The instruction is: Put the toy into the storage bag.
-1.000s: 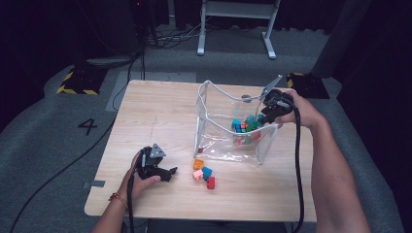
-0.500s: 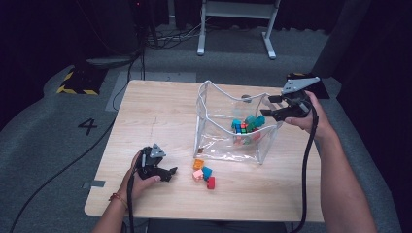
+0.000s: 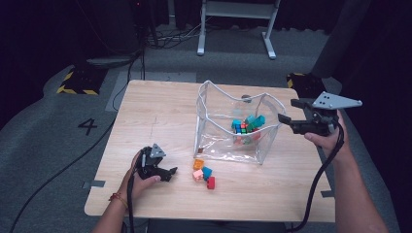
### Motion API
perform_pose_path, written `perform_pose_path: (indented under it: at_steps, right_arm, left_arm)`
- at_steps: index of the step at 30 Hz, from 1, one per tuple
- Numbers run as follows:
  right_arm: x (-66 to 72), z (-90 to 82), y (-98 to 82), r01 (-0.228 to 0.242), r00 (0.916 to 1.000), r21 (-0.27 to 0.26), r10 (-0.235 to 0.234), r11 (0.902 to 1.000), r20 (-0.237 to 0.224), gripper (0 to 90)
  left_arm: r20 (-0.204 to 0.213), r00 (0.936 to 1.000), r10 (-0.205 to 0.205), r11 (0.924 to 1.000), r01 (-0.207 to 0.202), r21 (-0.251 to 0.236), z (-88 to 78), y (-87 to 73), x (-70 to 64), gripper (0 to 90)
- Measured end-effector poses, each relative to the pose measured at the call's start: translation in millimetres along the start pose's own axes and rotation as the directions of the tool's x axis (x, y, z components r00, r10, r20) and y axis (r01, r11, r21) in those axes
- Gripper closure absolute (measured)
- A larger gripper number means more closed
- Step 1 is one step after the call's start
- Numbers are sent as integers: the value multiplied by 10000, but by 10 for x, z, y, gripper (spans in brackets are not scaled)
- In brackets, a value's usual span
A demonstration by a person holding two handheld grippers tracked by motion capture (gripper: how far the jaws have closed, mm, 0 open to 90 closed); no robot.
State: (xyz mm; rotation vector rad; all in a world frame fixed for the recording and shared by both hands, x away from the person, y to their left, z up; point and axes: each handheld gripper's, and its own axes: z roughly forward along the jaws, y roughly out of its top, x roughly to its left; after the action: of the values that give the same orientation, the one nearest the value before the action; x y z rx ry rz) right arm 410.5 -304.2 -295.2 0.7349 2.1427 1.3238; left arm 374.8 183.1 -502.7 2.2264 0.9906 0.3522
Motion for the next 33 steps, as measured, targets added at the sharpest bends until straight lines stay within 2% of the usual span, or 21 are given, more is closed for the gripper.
perform_pose_path:
  at_steps: [9,11,17,18,22,23,26,27,32,33]
  right_arm:
    - [193,-161,-285,-141,9999,-483,143,9987,49,270]
    - [250,-181,-367,-220,9996,-619,209,9978,-181,273]
    - [443,-163,-589,-83,9981,-551,49,9984,-615,291]
    - [475,-163,-619,-198,9972,-521,159,9984,-737,292]
    - [588,-147,-718,-154,9946,-558,96,9983,-1035,307]
    - [634,-137,-750,-205,9932,-510,145,9985,-1153,310]
    - [739,-92,-810,18,9924,-269,-51,9996,-1230,311]
    - [772,-69,-830,221,9913,-303,-258,9993,-1291,311]
    - [960,32,-891,358,9830,-34,-358,9994,-1802,310]
    - [994,64,-903,370,9800,-119,-386,9992,-1951,310]
  left_arm:
    - [2,10000,-2,10000,2,0,0,0,0,88]
    - [11,10000,-15,10000,15,2,0,0,-1,88]
    - [9,10000,-13,10000,13,1,0,0,-1,88]
    - [9,10000,-28,10000,28,-4,0,0,-2,88]
    - [7,10000,-23,10000,23,-4,0,-1,-2,88]
    - [2,10000,-6,10000,6,-2,0,0,-1,88]
    - [6,10000,-2,10000,2,0,0,0,0,88]
    - [5,10000,2,10000,-2,3,0,0,0,88]
    - [3,10000,-2,10000,2,-2,0,0,0,88]
    - [4,10000,-3,10000,3,-2,0,0,0,88]
